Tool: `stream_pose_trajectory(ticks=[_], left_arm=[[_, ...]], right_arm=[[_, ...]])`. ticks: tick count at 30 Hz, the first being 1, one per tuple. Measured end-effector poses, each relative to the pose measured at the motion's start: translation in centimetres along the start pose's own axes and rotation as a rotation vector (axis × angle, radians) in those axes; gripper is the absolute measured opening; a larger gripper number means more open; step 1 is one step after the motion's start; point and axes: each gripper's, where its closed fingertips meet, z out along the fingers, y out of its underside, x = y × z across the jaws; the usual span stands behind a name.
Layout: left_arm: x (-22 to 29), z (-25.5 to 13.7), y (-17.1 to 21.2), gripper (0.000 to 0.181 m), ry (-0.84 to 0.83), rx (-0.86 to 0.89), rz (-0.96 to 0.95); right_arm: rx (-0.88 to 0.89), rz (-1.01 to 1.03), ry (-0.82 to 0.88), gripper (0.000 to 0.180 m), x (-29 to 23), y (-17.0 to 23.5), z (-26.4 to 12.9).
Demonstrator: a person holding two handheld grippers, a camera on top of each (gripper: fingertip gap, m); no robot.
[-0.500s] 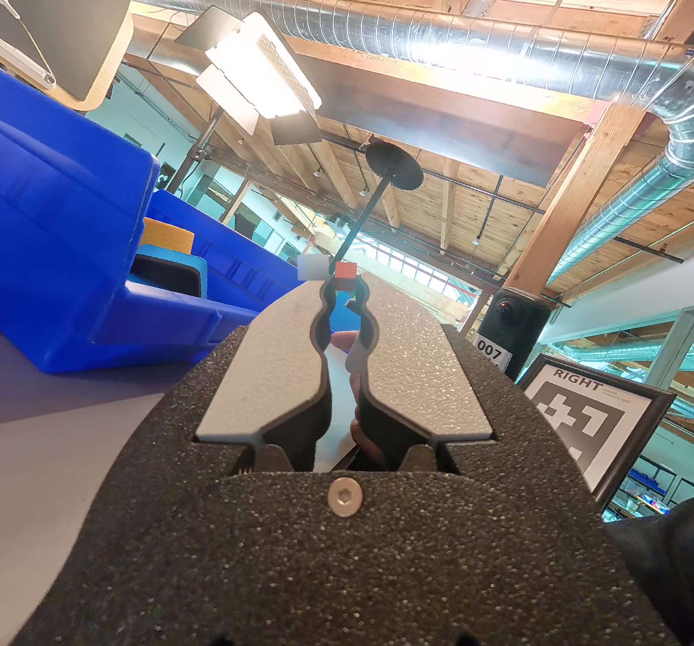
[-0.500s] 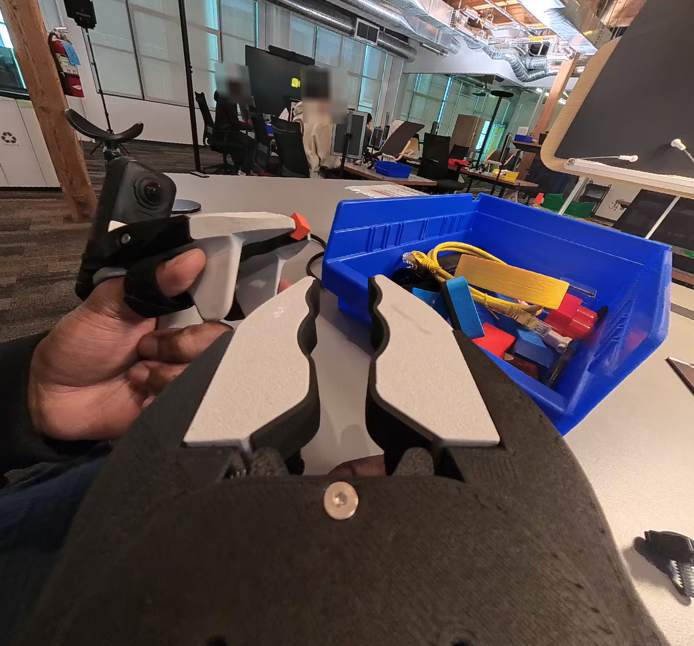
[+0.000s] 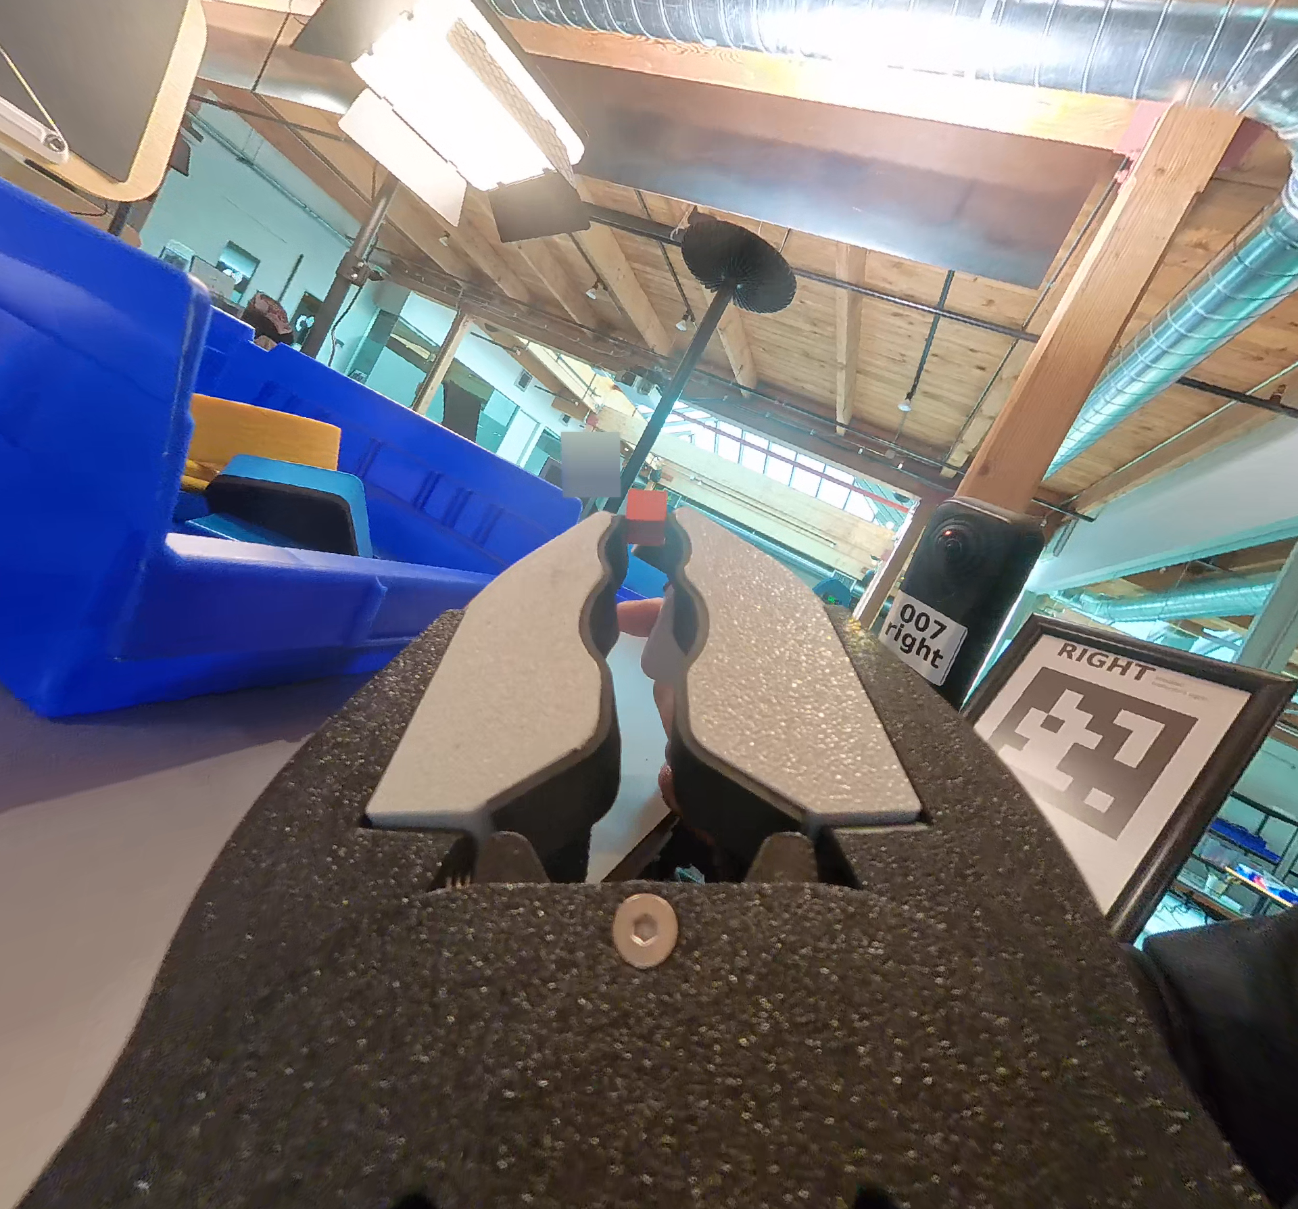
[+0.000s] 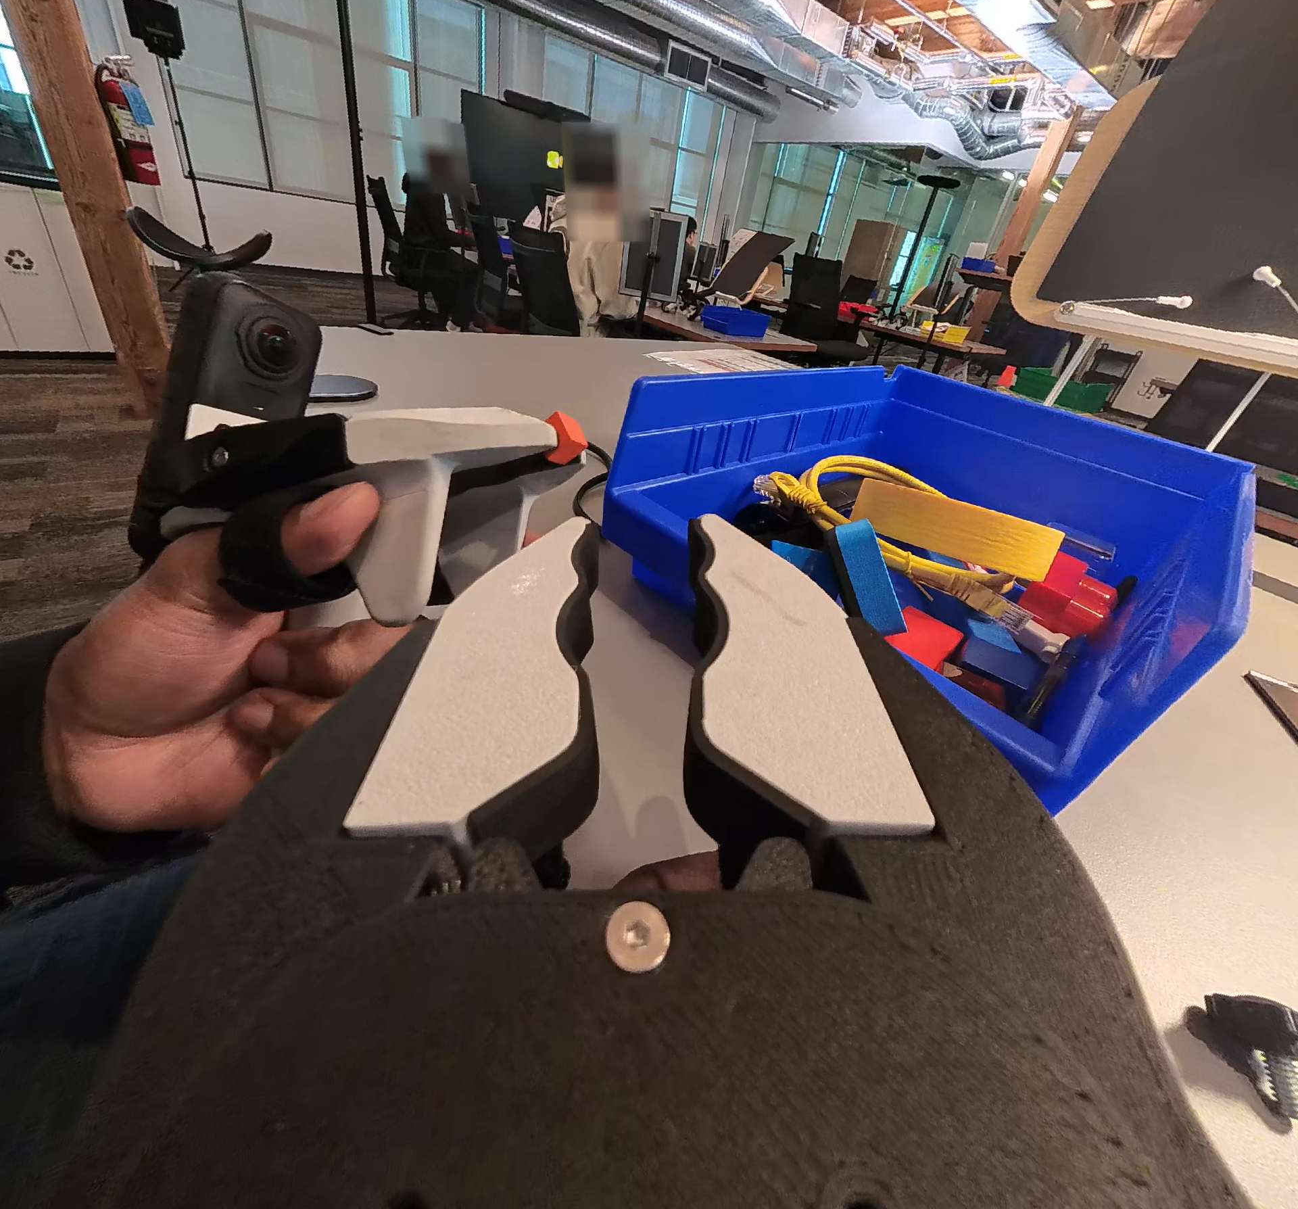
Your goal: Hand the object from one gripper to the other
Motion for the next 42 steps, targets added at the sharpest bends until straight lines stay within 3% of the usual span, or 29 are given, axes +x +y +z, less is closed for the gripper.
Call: stream_pose_trajectory(ticks=[1,10,22,42], left_arm=[[0.0,0.0,0.0,0.01,0.0,-0.002,0.0],[-0.1,-0.1,-0.1,0.01,0.004,0.002,-0.018],[0.3,-0.4,-1.8,0.01,0.096,0.147,-0.372],[0.5,0.1,-1.0,0.01,0.079,0.094,-0.592]], right_arm=[[0.0,0.002,0.0,0.024,0.0,0.0,0.0],[-0.004,0.001,0.003,0.024,0.0,0.1,0.0],[-0.008,-0.023,0.018,0.021,0.0,0.2,0.1],[-0.007,-0.068,0.013,0.02,-0.5,0.2,0.1]])
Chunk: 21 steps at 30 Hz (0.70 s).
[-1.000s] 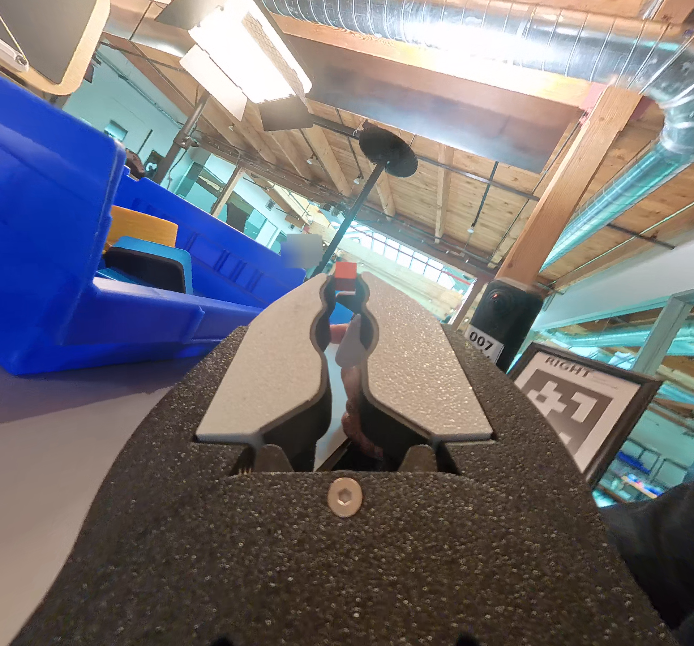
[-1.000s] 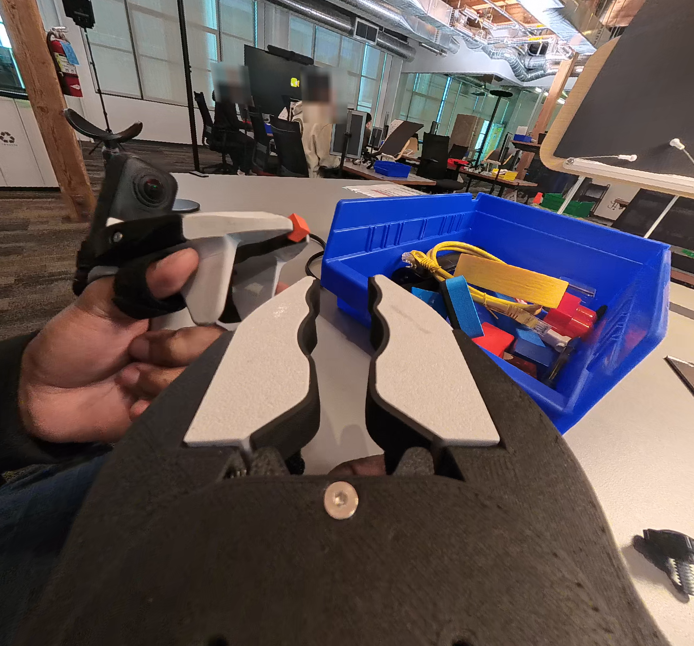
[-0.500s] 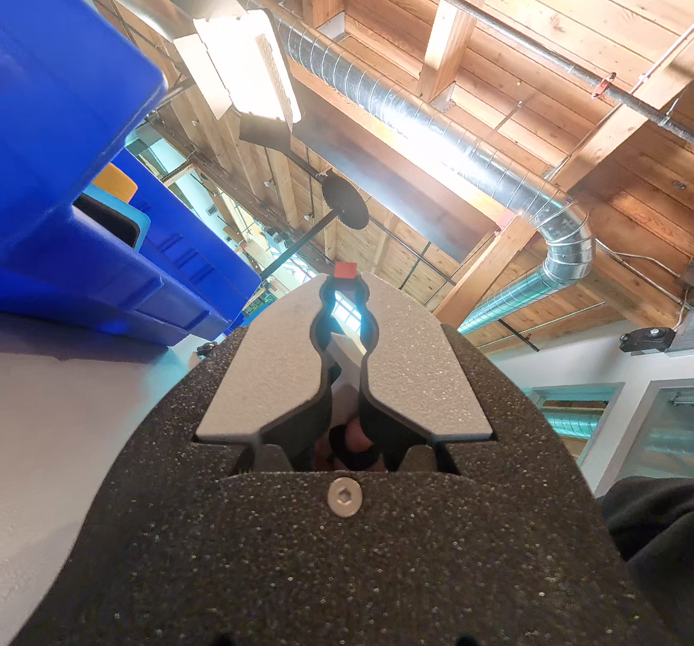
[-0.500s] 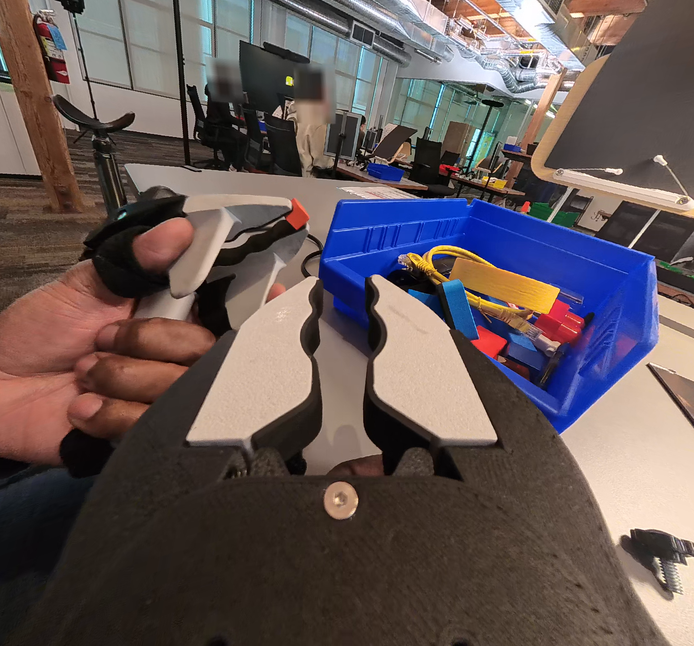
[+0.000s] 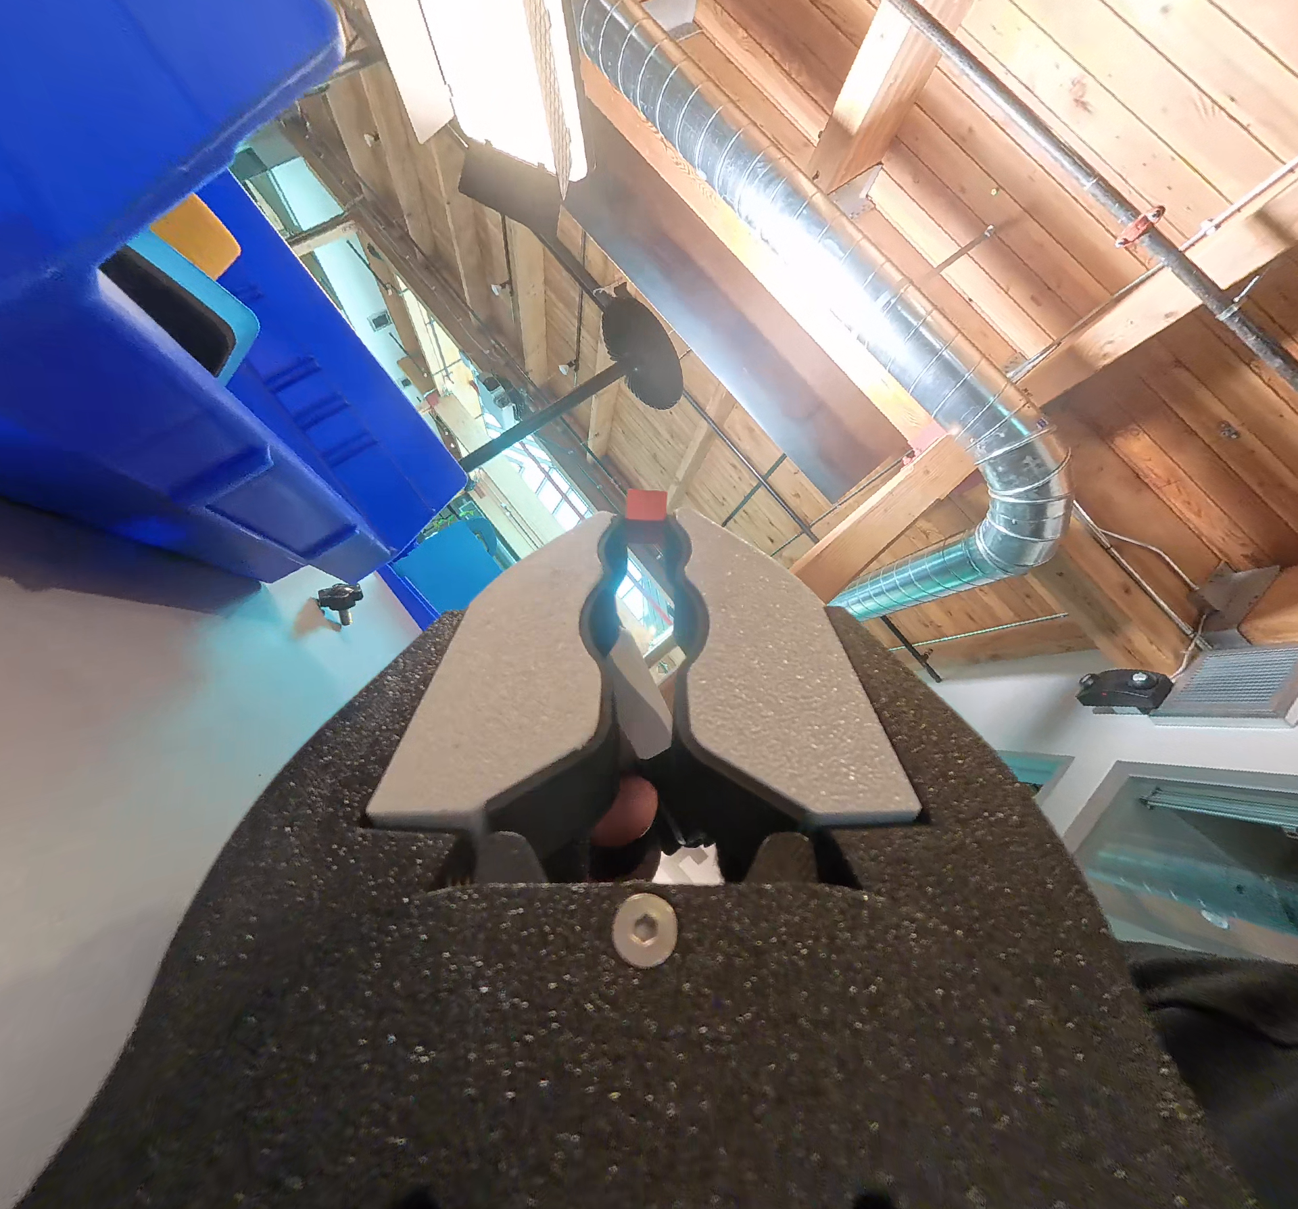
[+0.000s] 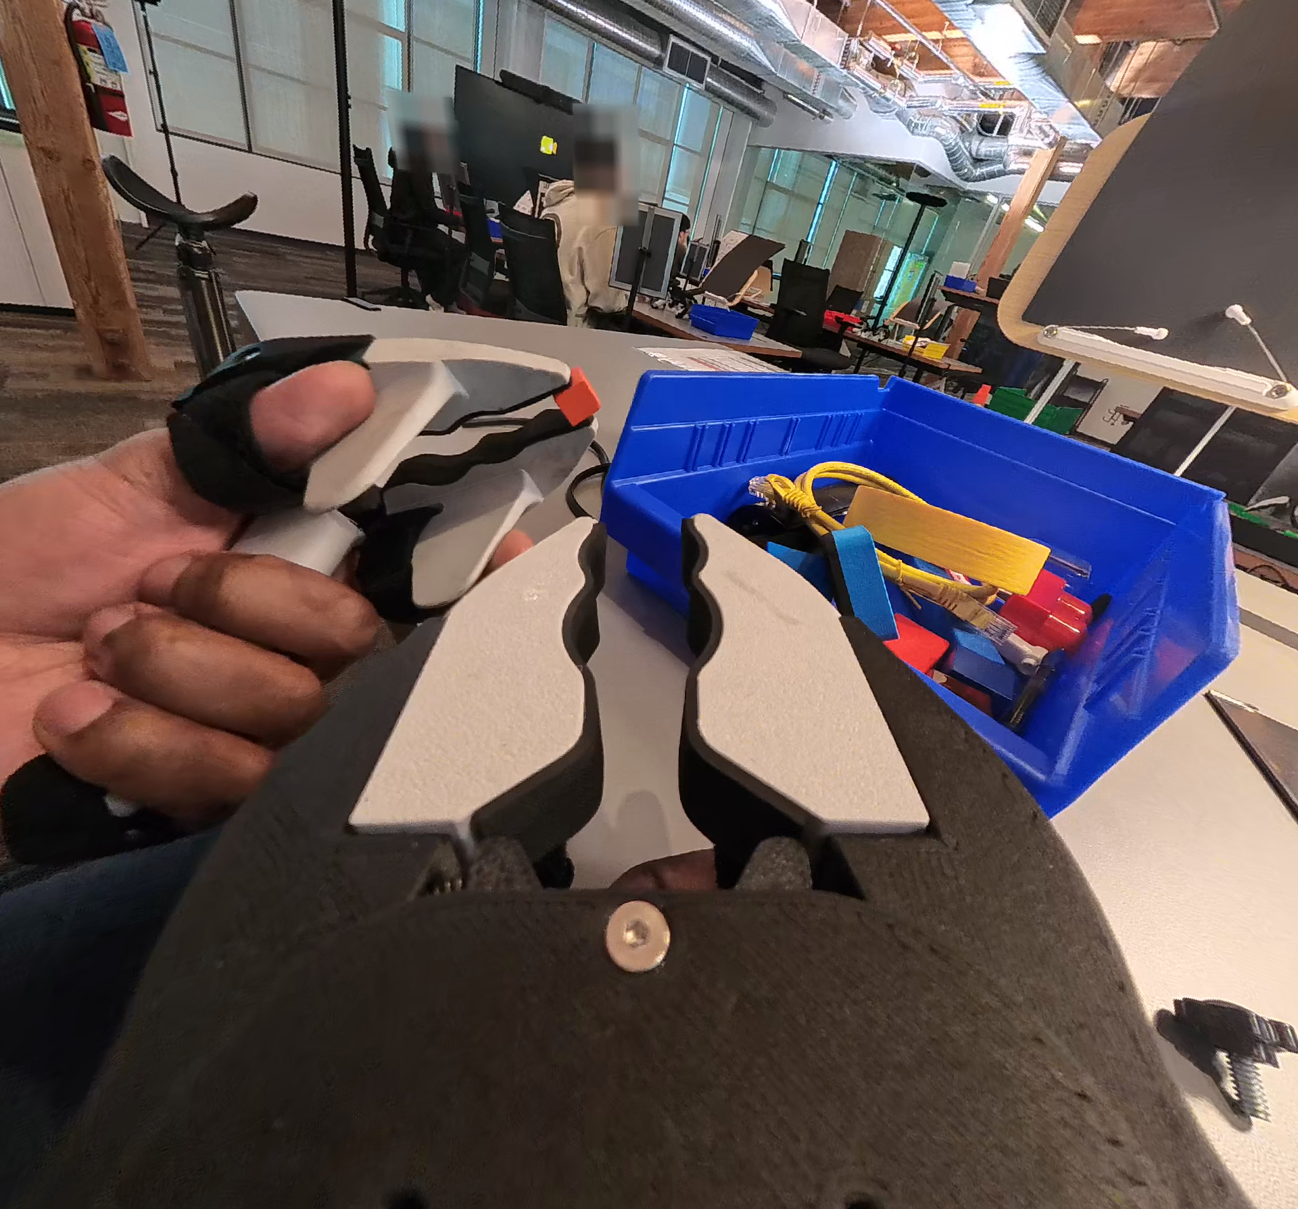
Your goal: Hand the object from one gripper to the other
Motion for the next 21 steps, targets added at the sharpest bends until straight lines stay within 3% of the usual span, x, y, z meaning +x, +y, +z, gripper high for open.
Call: stream_pose_trajectory(ticks=[21], left_arm=[[-0.79,-0.26,0.2,0.01,-0.015,-0.035,-0.048]], right_arm=[[0.004,-0.047,-0.012,0.018,-0.61,0.03,-0.08]])
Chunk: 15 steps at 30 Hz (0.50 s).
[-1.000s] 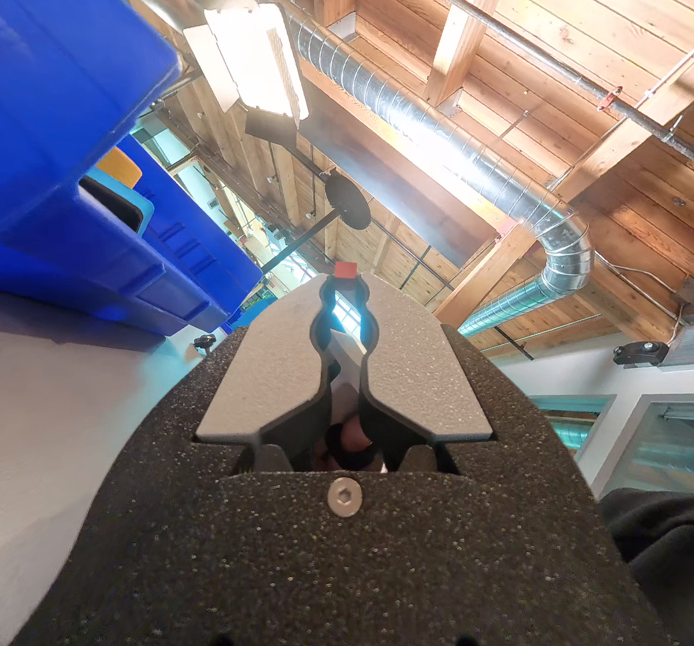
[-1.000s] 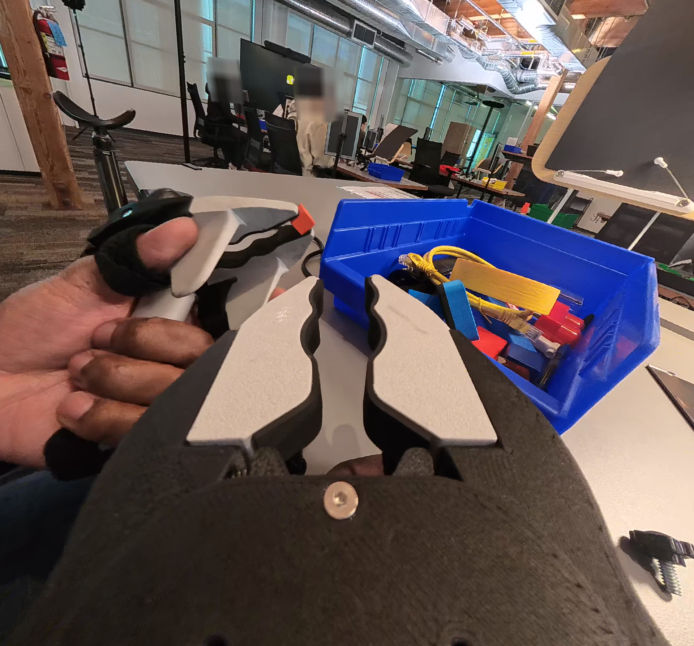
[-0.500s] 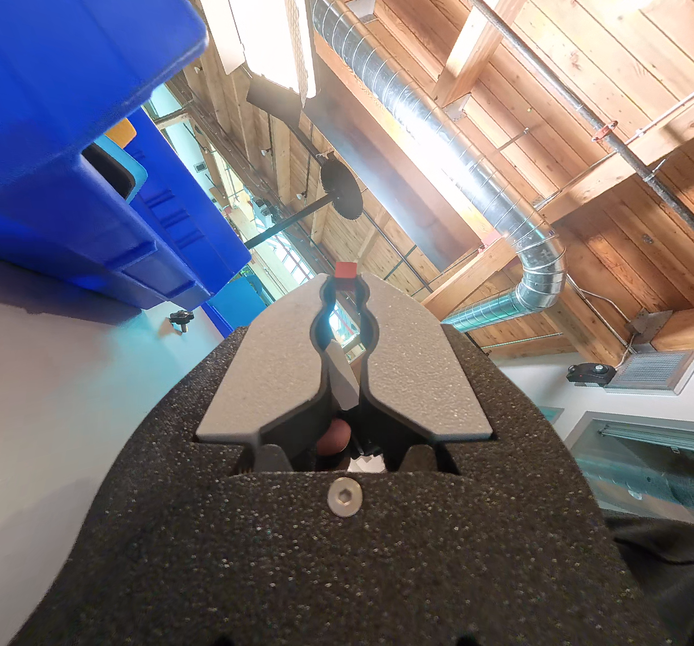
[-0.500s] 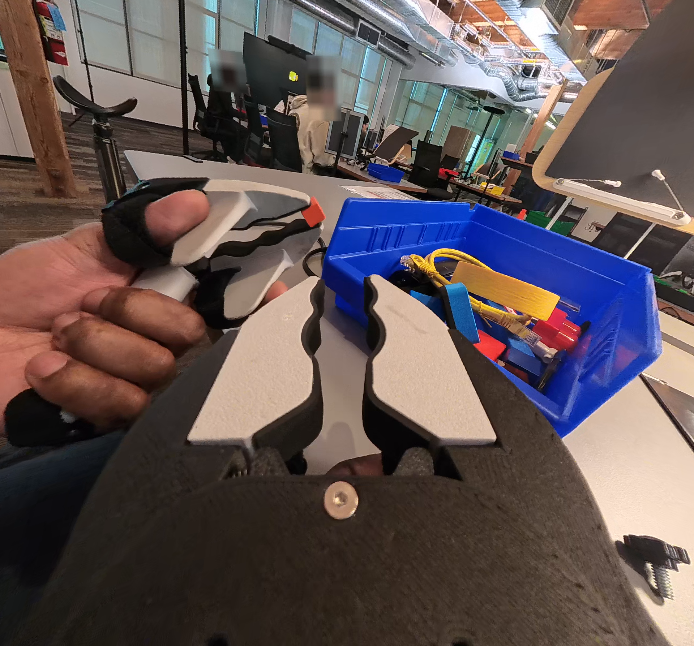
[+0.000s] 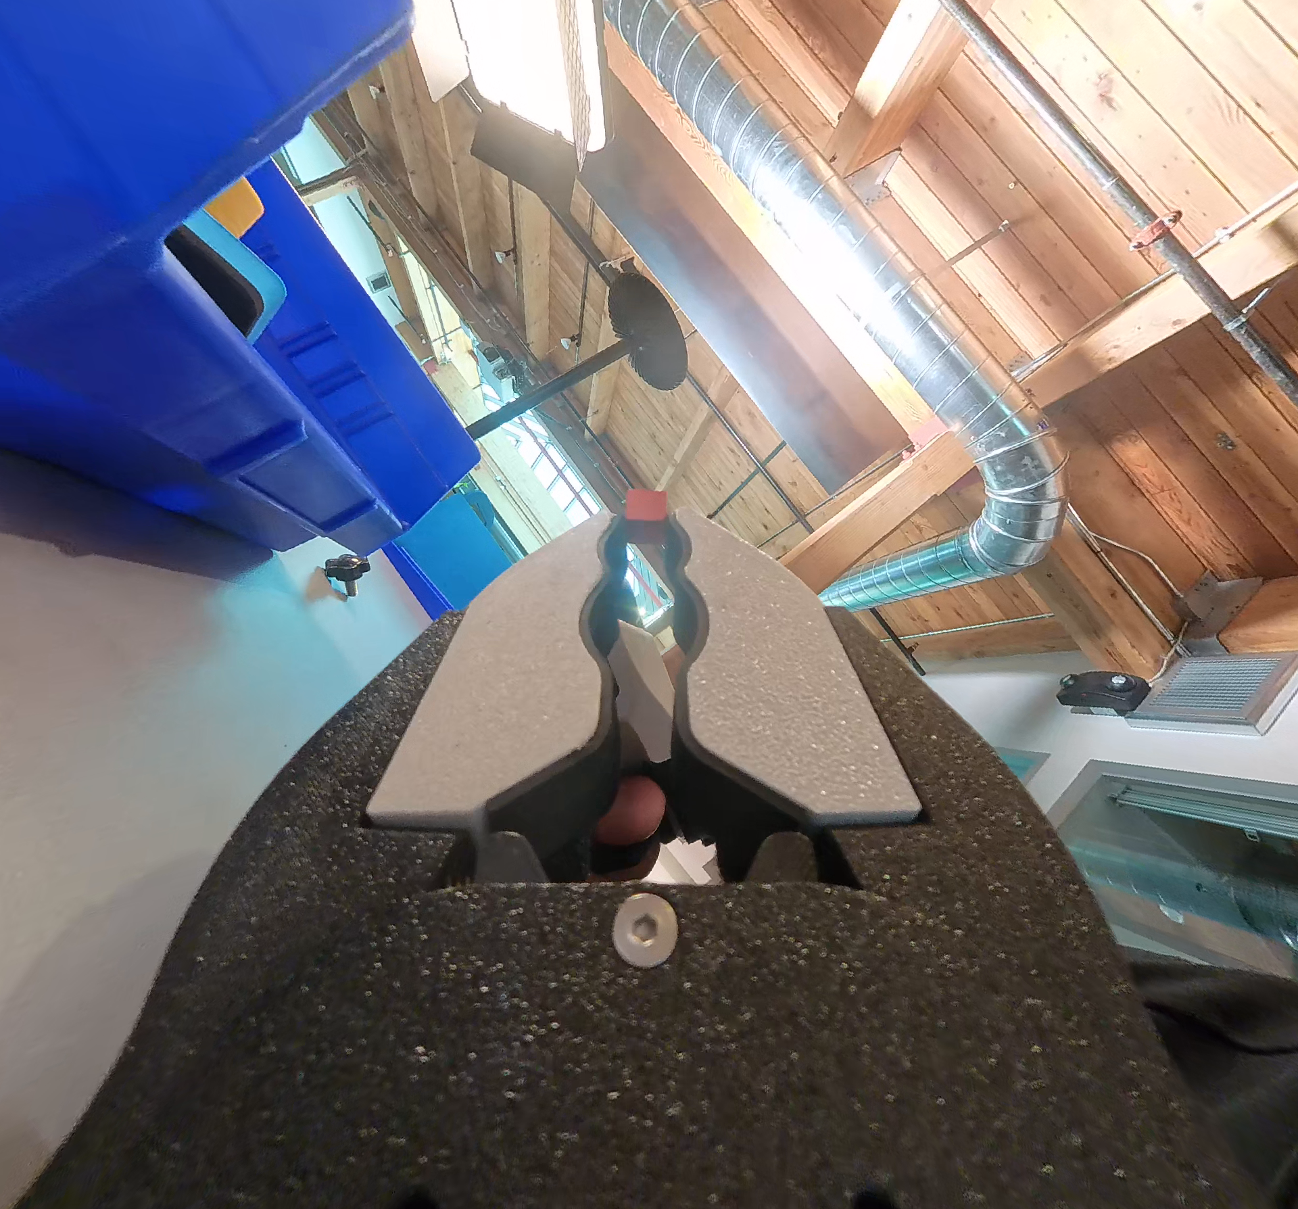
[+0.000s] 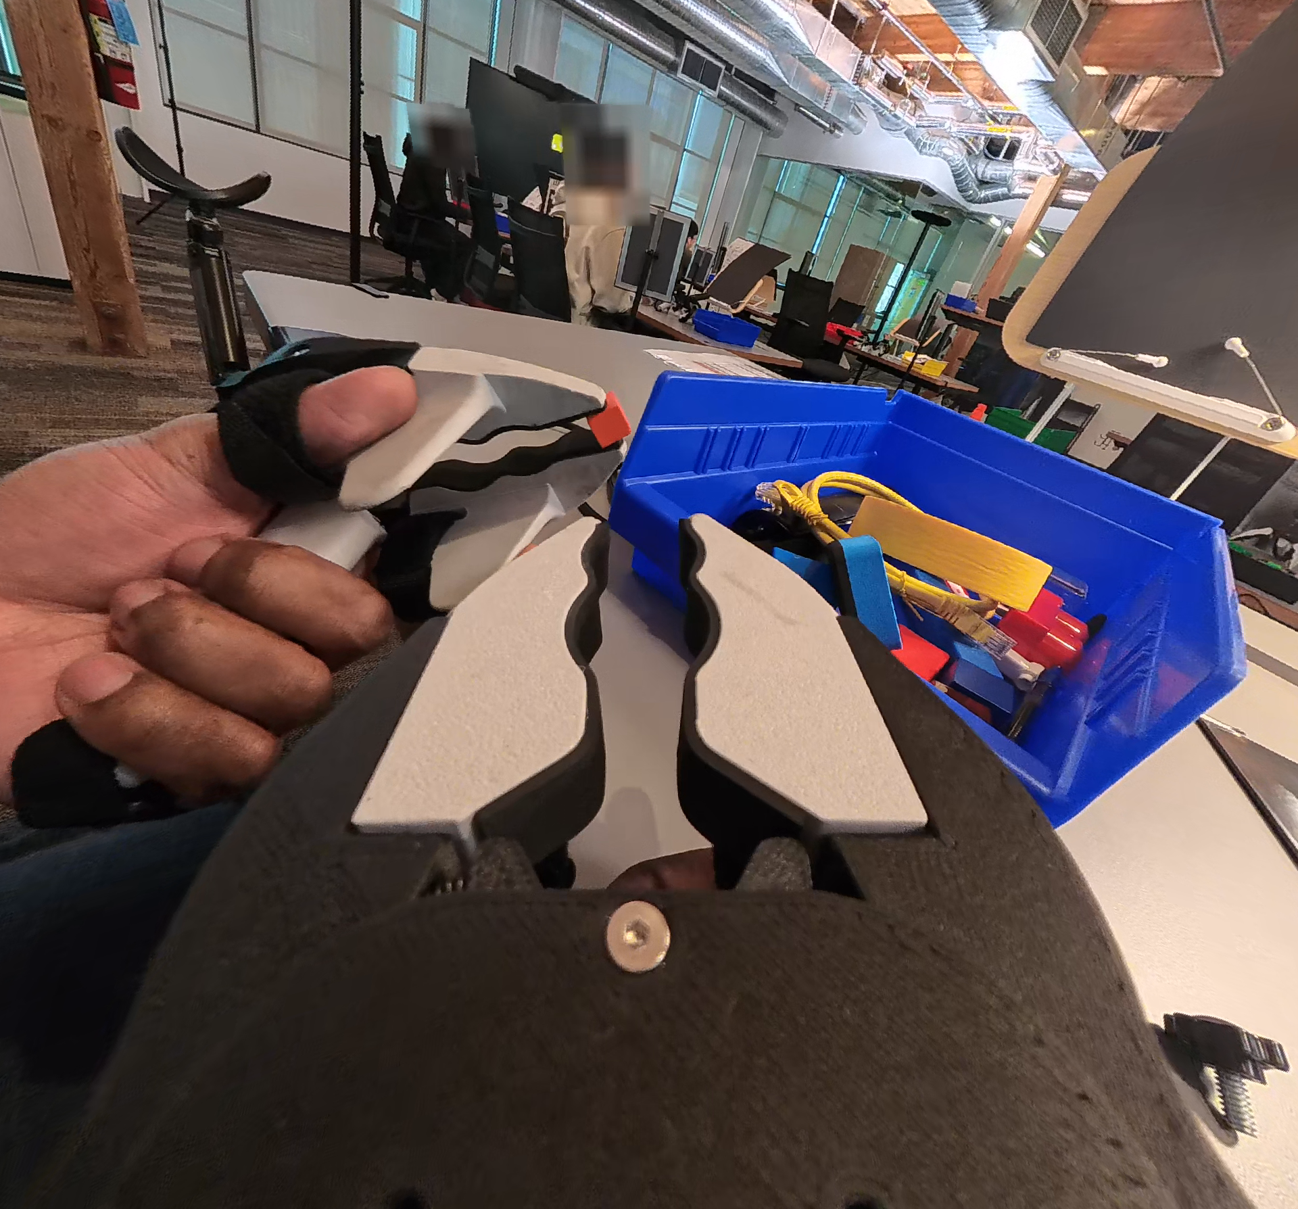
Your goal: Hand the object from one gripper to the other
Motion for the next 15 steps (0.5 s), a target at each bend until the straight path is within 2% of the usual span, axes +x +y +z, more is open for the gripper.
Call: stream_pose_trajectory(ticks=[15], left_arm=[[0.16,0.1,0.3,0.01,0.049,-0.022,-0.058]], right_arm=[[0.02,-0.025,-0.037,0.018,-0.66,-0.17,-0.23]])
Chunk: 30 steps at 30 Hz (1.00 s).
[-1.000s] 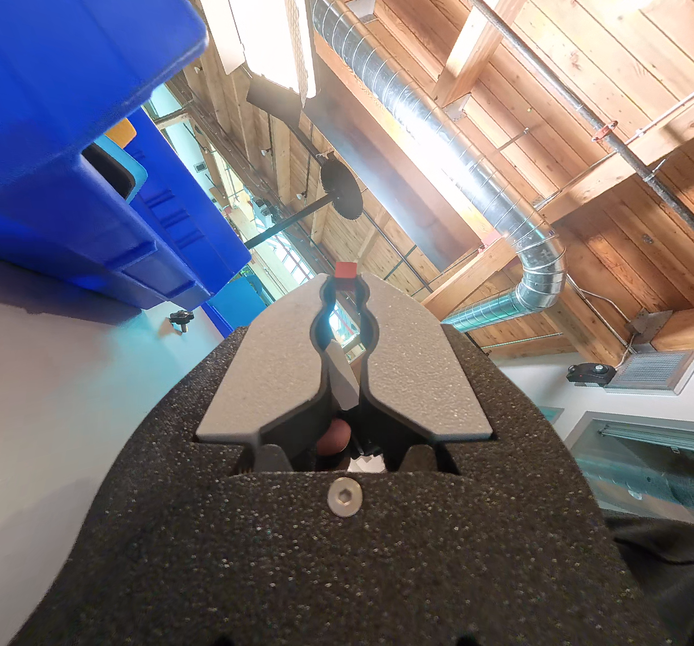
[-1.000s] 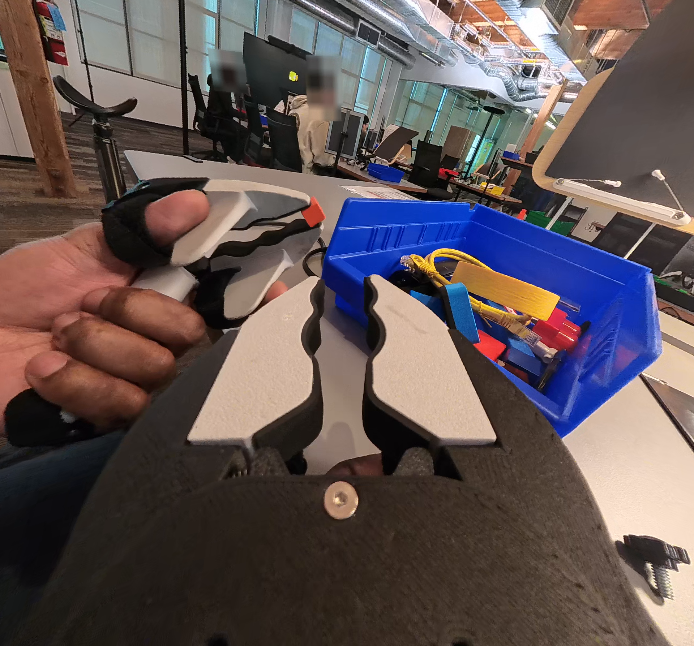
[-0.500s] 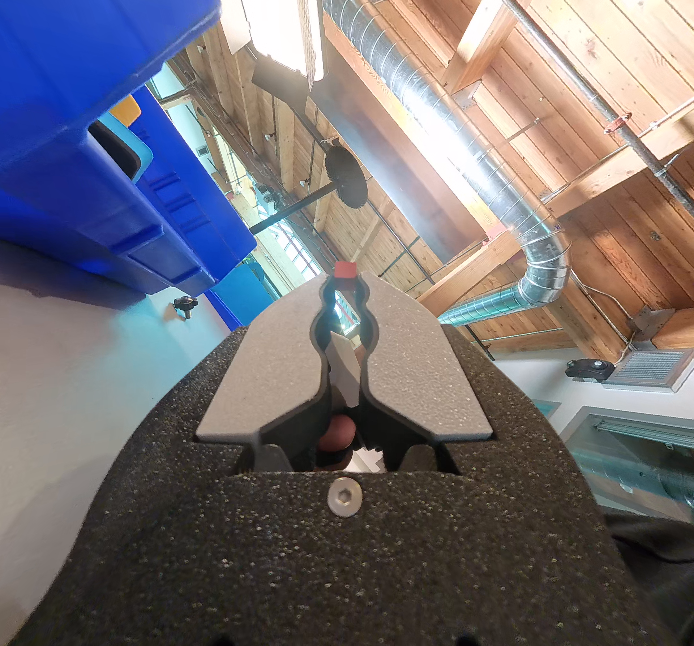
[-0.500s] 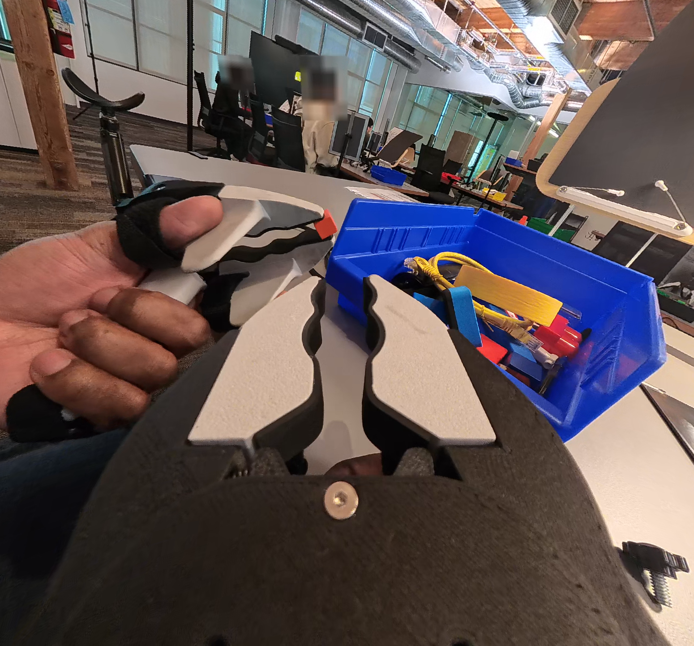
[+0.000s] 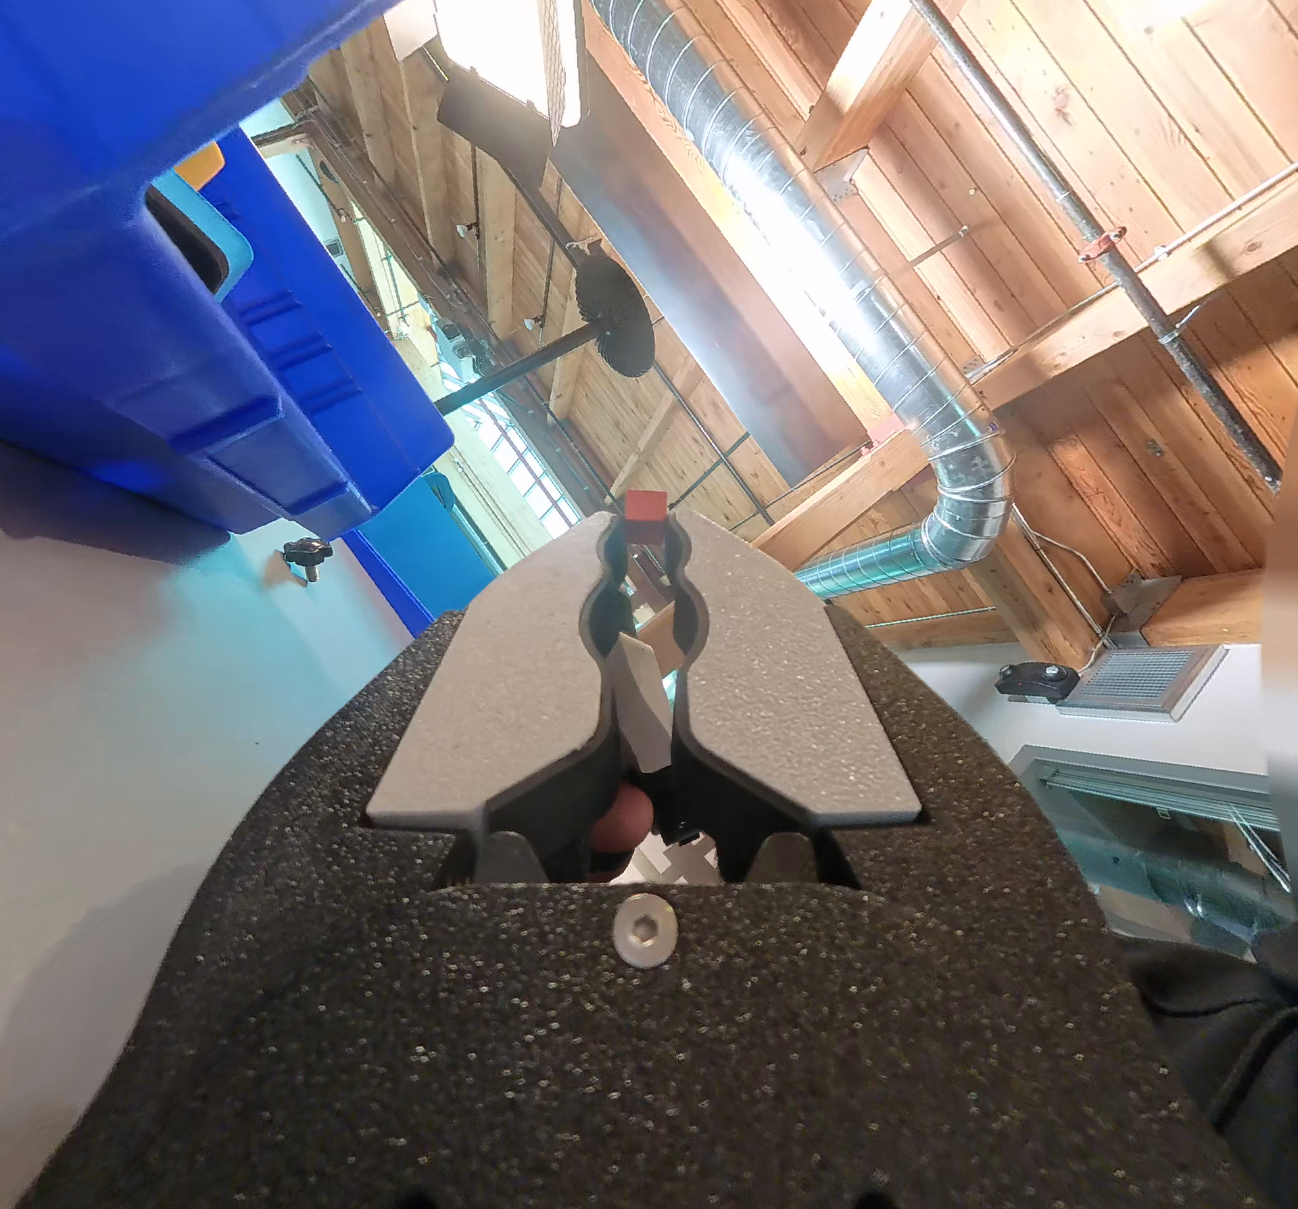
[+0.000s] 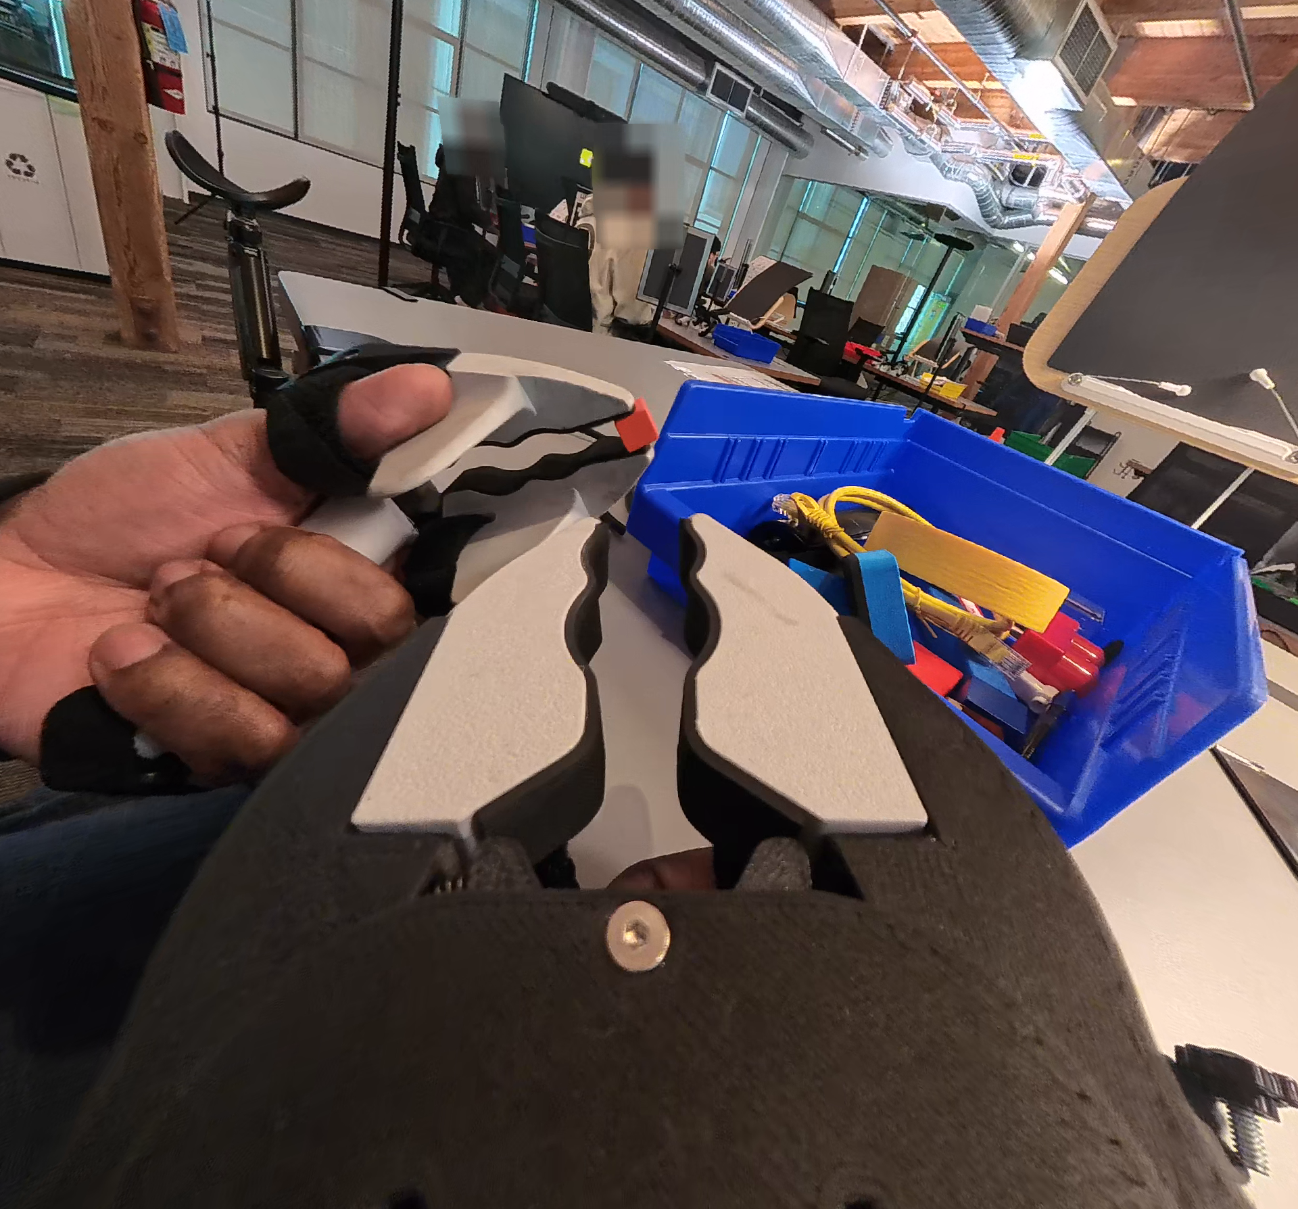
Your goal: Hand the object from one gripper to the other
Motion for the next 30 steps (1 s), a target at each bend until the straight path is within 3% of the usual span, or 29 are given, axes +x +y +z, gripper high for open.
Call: stream_pose_trajectory(ticks=[12,30], left_arm=[[-0.6,0.1,0.5,0.01,-0.034,-0.019,-0.081],[-1.4,0.4,3.5,0.011,-0.168,-0.22,-0.096]], right_arm=[[0.007,-0.051,0.016,0.018,-0.4,0.0,-0.1],[0.009,-0.075,0.067,0.015,-0.1,0.0,-0.1]])
